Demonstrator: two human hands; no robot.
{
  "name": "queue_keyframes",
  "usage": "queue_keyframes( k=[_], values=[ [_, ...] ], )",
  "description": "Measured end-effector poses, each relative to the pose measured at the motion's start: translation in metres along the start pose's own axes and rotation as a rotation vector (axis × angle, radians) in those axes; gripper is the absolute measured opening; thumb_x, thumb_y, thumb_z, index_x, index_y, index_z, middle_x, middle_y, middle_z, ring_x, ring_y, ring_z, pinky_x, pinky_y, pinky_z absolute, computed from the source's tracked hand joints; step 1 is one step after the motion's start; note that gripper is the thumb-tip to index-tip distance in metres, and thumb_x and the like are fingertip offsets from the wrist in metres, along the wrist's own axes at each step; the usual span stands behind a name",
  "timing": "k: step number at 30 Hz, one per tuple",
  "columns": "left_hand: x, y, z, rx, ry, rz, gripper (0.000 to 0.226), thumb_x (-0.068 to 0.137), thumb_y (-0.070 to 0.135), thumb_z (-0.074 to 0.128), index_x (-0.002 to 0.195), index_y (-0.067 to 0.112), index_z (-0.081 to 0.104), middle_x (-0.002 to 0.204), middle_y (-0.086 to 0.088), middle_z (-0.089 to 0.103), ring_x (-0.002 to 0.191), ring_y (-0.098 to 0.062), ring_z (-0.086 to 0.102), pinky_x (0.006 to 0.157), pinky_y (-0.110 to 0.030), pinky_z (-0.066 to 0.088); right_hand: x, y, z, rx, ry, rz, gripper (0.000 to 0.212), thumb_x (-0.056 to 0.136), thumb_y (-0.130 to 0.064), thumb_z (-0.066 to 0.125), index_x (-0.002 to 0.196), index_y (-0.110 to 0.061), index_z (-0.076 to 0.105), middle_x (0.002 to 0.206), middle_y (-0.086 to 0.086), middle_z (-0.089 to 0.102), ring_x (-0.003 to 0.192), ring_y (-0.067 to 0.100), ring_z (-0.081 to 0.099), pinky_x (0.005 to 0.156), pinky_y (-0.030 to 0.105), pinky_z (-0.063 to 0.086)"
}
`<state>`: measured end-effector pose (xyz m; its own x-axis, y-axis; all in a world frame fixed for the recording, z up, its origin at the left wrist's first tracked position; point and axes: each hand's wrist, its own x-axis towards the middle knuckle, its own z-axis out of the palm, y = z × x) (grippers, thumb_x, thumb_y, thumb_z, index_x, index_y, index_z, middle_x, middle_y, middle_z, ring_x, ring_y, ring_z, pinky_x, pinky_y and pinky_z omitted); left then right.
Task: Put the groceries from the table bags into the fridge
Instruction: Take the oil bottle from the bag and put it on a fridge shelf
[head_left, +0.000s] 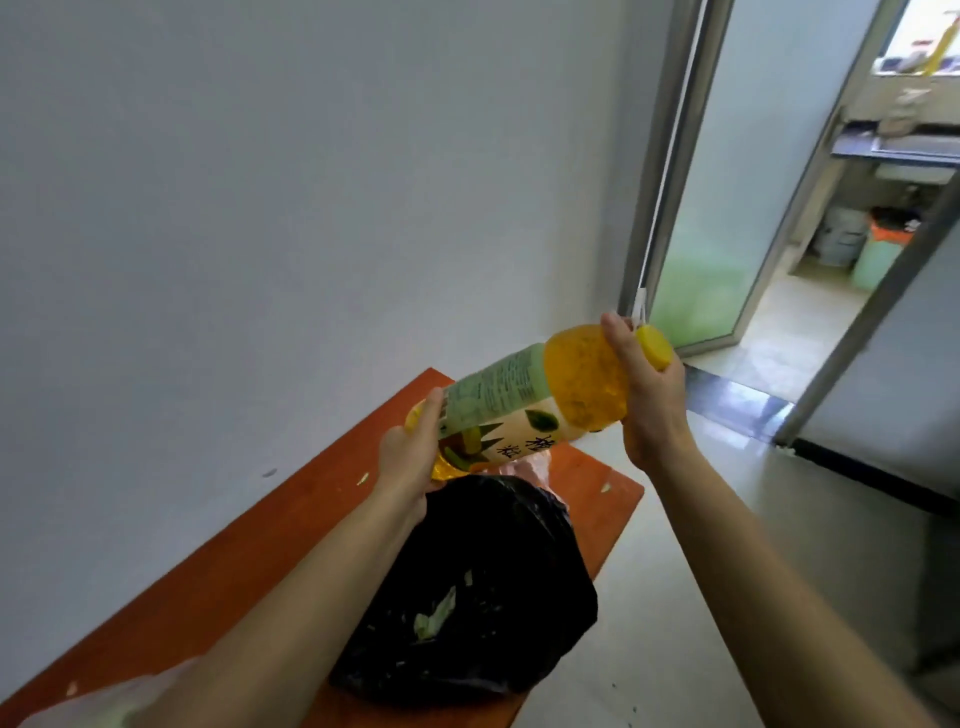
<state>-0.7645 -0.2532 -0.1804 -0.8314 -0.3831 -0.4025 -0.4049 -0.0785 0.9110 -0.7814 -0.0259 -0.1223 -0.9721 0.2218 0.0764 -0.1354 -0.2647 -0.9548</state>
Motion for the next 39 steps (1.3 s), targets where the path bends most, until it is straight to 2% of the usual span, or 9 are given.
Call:
queue_keyframes(
  k=[2,7,14,17,20,24,27,30,39],
  values=[
    [-0.009,0.002,0.009,0.0,-0.062,0.066,0.071,0.07,0.081,0.06,0.101,0.019,0.073,0.103,-0.004,0.074,0.098,-0.022,0.069,0.09,-0.044,0.055,-0.017,-0.006,-0.013,-0.026,0.082,-0.047,0.048,0.063,-0.066,0.077,0.093,-0.03,0.07,0.093,-0.002,0.068,0.097,0.026,0.066,0.081,0.049,0.057],
    [-0.027,-0.001,0.041,0.044,-0.207,0.223,0.07,0.073,0.079,0.06,0.101,0.015,0.07,0.102,-0.004,0.072,0.097,-0.022,0.069,0.081,-0.039,0.059,-0.072,-0.019,-0.06,-0.101,0.295,-0.095,0.059,0.069,-0.062,0.072,0.112,-0.022,0.067,0.105,0.0,0.068,0.105,0.026,0.066,0.086,0.045,0.058],
    [-0.113,-0.009,0.119,0.128,-0.464,0.327,0.064,0.068,0.08,0.063,0.094,0.022,0.06,0.099,-0.003,0.068,0.095,-0.023,0.066,0.087,-0.047,0.057,-0.177,-0.06,-0.15,-0.193,0.62,-0.181,0.03,0.076,-0.057,0.067,0.095,-0.033,0.07,0.095,-0.004,0.072,0.092,0.018,0.071,0.07,0.036,0.058],
    [-0.171,-0.012,0.164,0.118,-0.595,0.354,0.078,0.062,0.082,0.065,0.101,0.015,0.064,0.099,-0.005,0.07,0.095,-0.025,0.068,0.082,-0.046,0.058,-0.222,-0.091,-0.2,-0.217,0.739,-0.182,0.035,0.075,-0.058,0.066,0.093,-0.028,0.069,0.094,-0.001,0.072,0.087,0.016,0.072,0.061,0.031,0.059],
    [-0.235,-0.018,0.212,0.131,-0.686,0.39,0.08,0.058,0.084,0.064,0.103,0.018,0.061,0.101,-0.003,0.068,0.097,-0.023,0.066,0.085,-0.046,0.058,-0.268,-0.122,-0.261,-0.275,0.823,-0.186,0.053,0.067,-0.074,0.068,0.089,-0.025,0.068,0.093,0.001,0.073,0.084,0.018,0.072,0.065,0.041,0.063],
    [-0.331,-0.032,0.281,0.084,-0.807,0.459,0.076,0.07,0.075,0.066,0.116,0.015,0.058,0.11,-0.005,0.067,0.101,-0.022,0.065,0.084,-0.041,0.059,-0.328,-0.165,-0.347,-0.289,0.884,-0.213,0.062,0.056,-0.077,0.069,0.089,-0.024,0.066,0.086,0.002,0.067,0.073,0.019,0.064,0.047,0.029,0.047],
    [-0.407,-0.043,0.335,0.068,-0.864,0.499,0.057,0.09,0.054,0.062,0.125,0.01,0.051,0.115,-0.007,0.063,0.098,-0.019,0.063,0.066,-0.022,0.056,-0.366,-0.199,-0.415,-0.254,0.924,-0.258,0.068,0.058,-0.071,0.077,0.106,-0.023,0.069,0.097,0.004,0.072,0.081,0.021,0.071,0.049,0.029,0.051],
    [-0.469,-0.052,0.384,0.072,-0.94,0.553,0.048,0.093,0.052,0.058,0.123,0.015,0.047,0.112,-0.004,0.06,0.088,-0.012,0.062,0.049,-0.012,0.049,-0.392,-0.234,-0.476,-0.244,0.942,-0.28,0.078,0.056,-0.074,0.082,0.111,-0.021,0.071,0.097,0.005,0.072,0.084,0.023,0.07,0.055,0.034,0.052],
    [-0.576,-0.037,0.521,0.002,-1.06,0.616,0.048,0.093,0.048,0.061,0.124,0.015,0.047,0.109,-0.001,0.063,0.092,-0.01,0.065,0.059,-0.013,0.053,-0.398,-0.317,-0.622,-0.26,0.854,-0.296,0.107,0.036,-0.08,0.084,0.124,-0.023,0.065,0.11,0.008,0.076,0.093,0.029,0.076,0.055,0.036,0.061]
  ],
)
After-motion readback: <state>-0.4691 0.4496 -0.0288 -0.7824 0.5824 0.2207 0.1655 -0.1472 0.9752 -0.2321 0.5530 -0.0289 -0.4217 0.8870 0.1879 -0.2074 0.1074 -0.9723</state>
